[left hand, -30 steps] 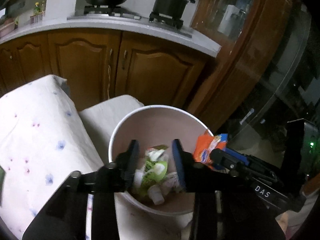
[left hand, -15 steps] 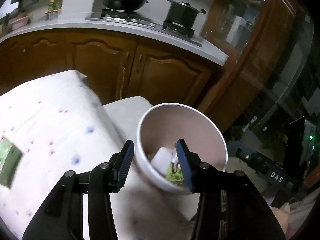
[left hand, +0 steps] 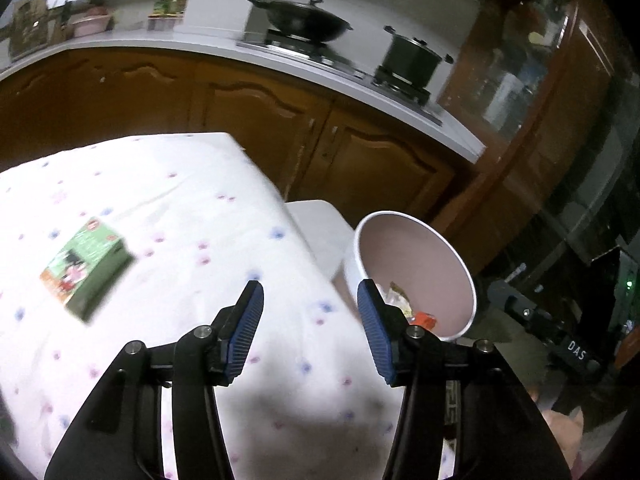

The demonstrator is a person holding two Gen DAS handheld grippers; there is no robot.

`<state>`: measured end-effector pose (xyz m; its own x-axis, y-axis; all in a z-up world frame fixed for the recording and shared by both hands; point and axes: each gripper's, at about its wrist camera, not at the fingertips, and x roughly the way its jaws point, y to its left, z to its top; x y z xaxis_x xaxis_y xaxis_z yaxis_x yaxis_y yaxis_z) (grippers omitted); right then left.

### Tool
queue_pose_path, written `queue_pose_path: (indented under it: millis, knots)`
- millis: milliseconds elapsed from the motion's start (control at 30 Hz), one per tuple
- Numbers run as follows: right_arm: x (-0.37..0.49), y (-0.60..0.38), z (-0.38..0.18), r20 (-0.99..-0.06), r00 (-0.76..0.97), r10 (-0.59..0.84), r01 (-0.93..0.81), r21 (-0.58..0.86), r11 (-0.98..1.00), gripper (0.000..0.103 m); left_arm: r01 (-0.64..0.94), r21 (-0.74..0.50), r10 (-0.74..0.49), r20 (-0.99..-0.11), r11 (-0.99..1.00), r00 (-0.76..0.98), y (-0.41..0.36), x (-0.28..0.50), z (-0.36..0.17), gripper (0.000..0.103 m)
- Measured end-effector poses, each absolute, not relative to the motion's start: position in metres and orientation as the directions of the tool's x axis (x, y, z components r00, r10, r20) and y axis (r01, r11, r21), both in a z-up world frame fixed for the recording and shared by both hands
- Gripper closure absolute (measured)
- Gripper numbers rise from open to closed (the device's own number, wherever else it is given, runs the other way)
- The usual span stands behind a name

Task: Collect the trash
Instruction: 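Open both tools over the bin to drop pouch and chip bag, then move both tools back over the table toward the green can and milk carton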

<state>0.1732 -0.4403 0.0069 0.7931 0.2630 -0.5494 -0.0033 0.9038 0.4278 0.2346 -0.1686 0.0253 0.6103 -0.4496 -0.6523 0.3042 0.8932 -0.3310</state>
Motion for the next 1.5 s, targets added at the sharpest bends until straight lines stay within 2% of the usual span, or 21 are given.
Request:
queue_pose_path:
  millis: [200, 333, 700, 767, 1200, 1367, 1500]
  knots:
    - [0.171, -0.416, 0.006, -0.536, 0.793, 0.289, -0.031, 0.439, 0.898, 0.014, 0.255, -0.33, -0.414, -0.649, 0.909, 0.638, -0.136, 0.215, 0.023, 0.046]
    - [0.172, -0.398, 0.003, -0.542, 0.779, 0.315, -0.054, 0.442, 0.895, 0.011, 0.225, -0.334, -0.396, -0.648, 0.915, 0.65, -0.116, 0.201, 0.021, 0.031]
    - [0.171, -0.339, -0.002, -0.558, 0.73, 0.396, -0.14, 0.445, 0.885, 0.009, 0.151, -0.312, -0.325, -0.642, 0.938, 0.695, -0.059, 0.164, 0.02, 0.029]
    - [0.171, -0.329, -0.002, -0.558, 0.722, 0.41, -0.156, 0.445, 0.882, 0.009, 0.135, -0.306, -0.309, -0.639, 0.942, 0.704, -0.049, 0.158, 0.02, 0.026]
    - [0.178, -0.267, 0.001, -0.568, 0.671, 0.476, -0.231, 0.45, 0.862, 0.009, -0.032, -0.294, -0.169, -0.633, 0.955, 0.755, 0.037, 0.124, 0.018, 0.023]
    - [0.184, -0.239, 0.001, -0.577, 0.645, 0.501, -0.262, 0.449, 0.854, 0.008, -0.097, -0.284, -0.113, -0.638, 0.954, 0.762, 0.073, 0.112, 0.016, 0.017]
    - [0.187, -0.219, 0.001, -0.583, 0.63, 0.513, -0.282, 0.444, 0.851, 0.006, -0.144, -0.281, -0.08, -0.655, 0.949, 0.752, 0.096, 0.106, 0.007, 0.016]
